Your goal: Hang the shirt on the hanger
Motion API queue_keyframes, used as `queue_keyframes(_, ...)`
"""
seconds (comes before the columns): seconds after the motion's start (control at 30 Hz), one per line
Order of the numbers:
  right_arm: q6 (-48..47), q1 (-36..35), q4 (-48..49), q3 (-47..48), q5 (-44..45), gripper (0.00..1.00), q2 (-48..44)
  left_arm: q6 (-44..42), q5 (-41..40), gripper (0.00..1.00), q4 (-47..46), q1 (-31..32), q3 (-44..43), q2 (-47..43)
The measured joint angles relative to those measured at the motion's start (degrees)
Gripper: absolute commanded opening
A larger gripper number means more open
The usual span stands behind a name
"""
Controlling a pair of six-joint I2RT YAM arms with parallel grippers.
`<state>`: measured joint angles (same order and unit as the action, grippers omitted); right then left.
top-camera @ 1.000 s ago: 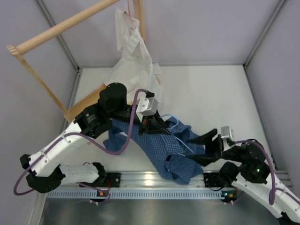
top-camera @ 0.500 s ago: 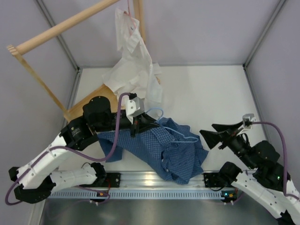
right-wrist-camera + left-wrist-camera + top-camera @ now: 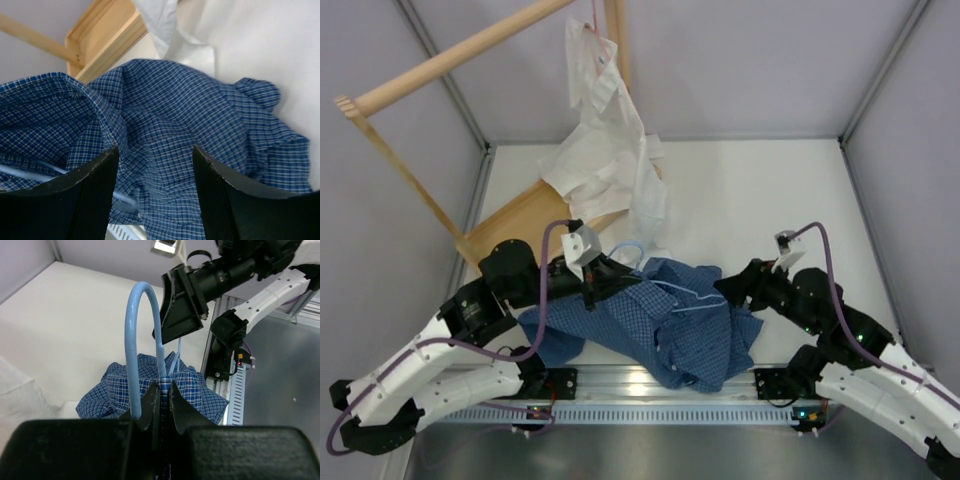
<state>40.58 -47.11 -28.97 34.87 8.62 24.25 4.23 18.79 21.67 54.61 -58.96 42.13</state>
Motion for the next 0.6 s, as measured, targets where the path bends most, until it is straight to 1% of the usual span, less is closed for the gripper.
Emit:
queue_keyframes(0.1,1.0,0.1,3.1,-1.2,-5.8,0.56,2.1,0.2,2.1,0.00,-2.4,0.0,2.5,-3.0)
queue_keyframes(0.2,1.3,0.5,7.6,-1.7,-13.8,0.56,4.8,0.2,4.5,0.00,-4.9,0.0,5.1,-5.5)
queue_keyframes(0.37,2.1,1.3,14.4,-4.3,-25.1,0.55,7.5,0.3,7.6,0.00,-6.7,0.2,6.4,-7.2)
queue_keyframes(0.5,2.6,1.7,17.7,-6.3,-31.3,0.54,8.4,0.3,9.4,0.00,-9.0,0.2,6.5,-7.8)
queue_keyframes(0.6,2.5,2.3,19.8,-7.1,-34.9,0.50,9.9,0.2,11.0,0.00,-9.9,0.2,6.5,-8.5)
